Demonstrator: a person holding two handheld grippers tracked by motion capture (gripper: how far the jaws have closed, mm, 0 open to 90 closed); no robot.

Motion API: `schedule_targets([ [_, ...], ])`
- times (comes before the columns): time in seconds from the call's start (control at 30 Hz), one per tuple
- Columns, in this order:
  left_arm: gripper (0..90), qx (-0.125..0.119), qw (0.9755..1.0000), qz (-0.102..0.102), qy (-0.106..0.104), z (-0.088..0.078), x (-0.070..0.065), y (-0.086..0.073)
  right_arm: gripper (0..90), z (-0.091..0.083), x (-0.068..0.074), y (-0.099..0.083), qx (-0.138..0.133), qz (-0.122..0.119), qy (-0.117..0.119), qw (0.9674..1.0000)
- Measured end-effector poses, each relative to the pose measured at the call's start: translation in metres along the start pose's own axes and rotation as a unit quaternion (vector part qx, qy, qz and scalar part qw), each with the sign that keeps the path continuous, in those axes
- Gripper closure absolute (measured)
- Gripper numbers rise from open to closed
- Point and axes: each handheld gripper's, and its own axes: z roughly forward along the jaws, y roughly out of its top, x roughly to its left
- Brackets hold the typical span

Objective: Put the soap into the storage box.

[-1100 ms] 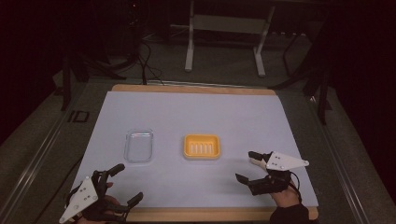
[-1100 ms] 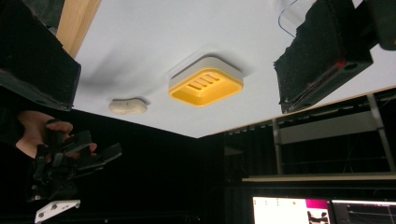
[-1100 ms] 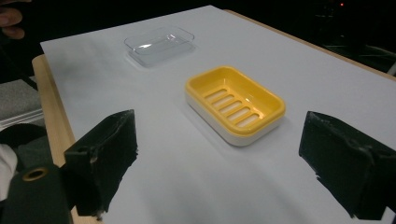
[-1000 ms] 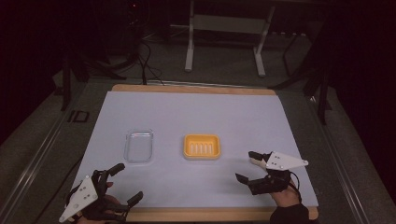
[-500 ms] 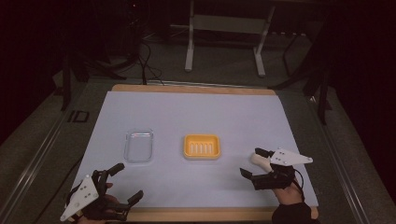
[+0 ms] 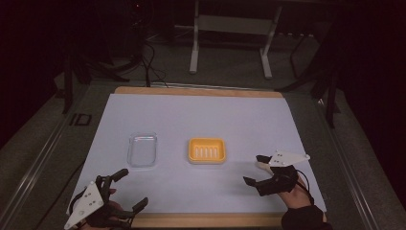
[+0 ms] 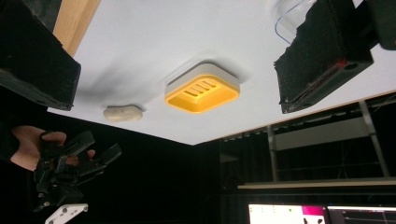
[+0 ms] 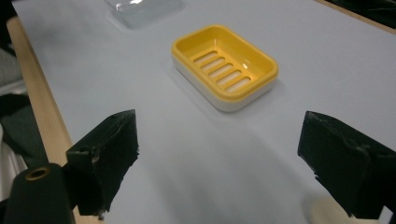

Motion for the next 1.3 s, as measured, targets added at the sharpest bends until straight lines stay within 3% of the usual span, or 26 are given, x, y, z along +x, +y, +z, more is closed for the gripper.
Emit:
schedule_targets([
  [0.1,0.0,0.002,1.0000,0.000,0.000,0.000,0.000,0.000,11.5,0.001,0.001,0.002,0.024,-0.008,0.004,0.9997],
  [0.13,0.1,0.002,1.0000,0.001,0.000,0.000,0.000,0.000,11.9,0.003,0.000,0.003,0.044,-0.013,0.009,0.9989],
  [0.23,0.1,0.004,1.0000,0.003,0.000,0.000,0.000,0.000,11.9,0.004,0.000,0.003,0.050,-0.014,0.011,0.9986],
  [0.3,0.1,0.005,1.0000,0.006,-0.003,0.001,-0.002,0.000,11.9,0.006,0.000,0.003,0.072,-0.015,0.014,0.9972],
  [0.5,0.1,0.014,0.9998,0.011,-0.005,0.002,-0.002,-0.001,12.1,0.008,-0.003,0.003,0.106,-0.014,0.026,0.9939],
  [0.53,0.1,0.016,0.9998,0.012,-0.005,0.003,-0.002,-0.001,12.9,0.008,-0.004,0.004,0.116,-0.015,0.029,0.9927],
  [0.57,0.1,0.018,0.9997,0.013,-0.006,0.003,-0.002,-0.001,12.9,0.010,-0.004,0.004,0.140,-0.016,0.038,0.9892],
  [0.63,0.1,0.017,0.9997,0.013,-0.006,0.003,-0.003,-0.001,13.0,0.011,-0.005,0.004,0.151,-0.019,0.042,0.9874],
  [0.67,0.1,0.020,0.9997,0.013,-0.007,0.003,-0.003,-0.001,12.9,0.013,-0.005,0.004,0.170,-0.021,0.048,0.9841],
  [0.7,0.1,0.020,0.9997,0.013,-0.007,0.003,-0.003,-0.001,12.9,0.013,-0.005,0.004,0.170,-0.021,0.048,0.9841],
  [0.73,0.1,0.022,0.9996,0.015,-0.007,0.004,-0.003,-0.001,12.9,0.015,-0.006,0.005,0.185,-0.023,0.051,0.9812],
  [0.87,0.1,0.023,0.9996,0.015,-0.008,0.004,-0.003,-0.002,12.9,0.014,-0.007,0.007,0.198,-0.024,0.048,0.9787],
  [0.9,0.1,0.024,0.9996,0.015,-0.009,0.004,-0.003,-0.002,13.0,0.013,-0.008,0.009,0.211,-0.024,0.047,0.9762],
  [1.0,0.1,0.026,0.9995,0.015,-0.010,0.004,-0.003,-0.002,13.1,0.013,-0.009,0.010,0.221,-0.024,0.049,0.9738],
  [1.03,0.1,0.027,0.9995,0.015,-0.010,0.005,-0.003,-0.002,13.0,0.013,-0.009,0.010,0.227,-0.027,0.050,0.9722],
  [1.07,0.1,0.027,0.9995,0.015,-0.011,0.005,-0.003,-0.002,12.9,0.014,-0.009,0.010,0.244,-0.032,0.050,0.9679],
  [1.1,0.1,0.028,0.9995,0.015,-0.011,0.005,-0.003,-0.002,12.9,0.014,-0.010,0.010,0.251,-0.035,0.052,0.9659],
  [1.3,0.1,0.027,0.9995,0.010,-0.010,0.005,-0.002,-0.002,13.0,0.016,-0.013,0.008,0.284,-0.016,0.062,0.9568],
])
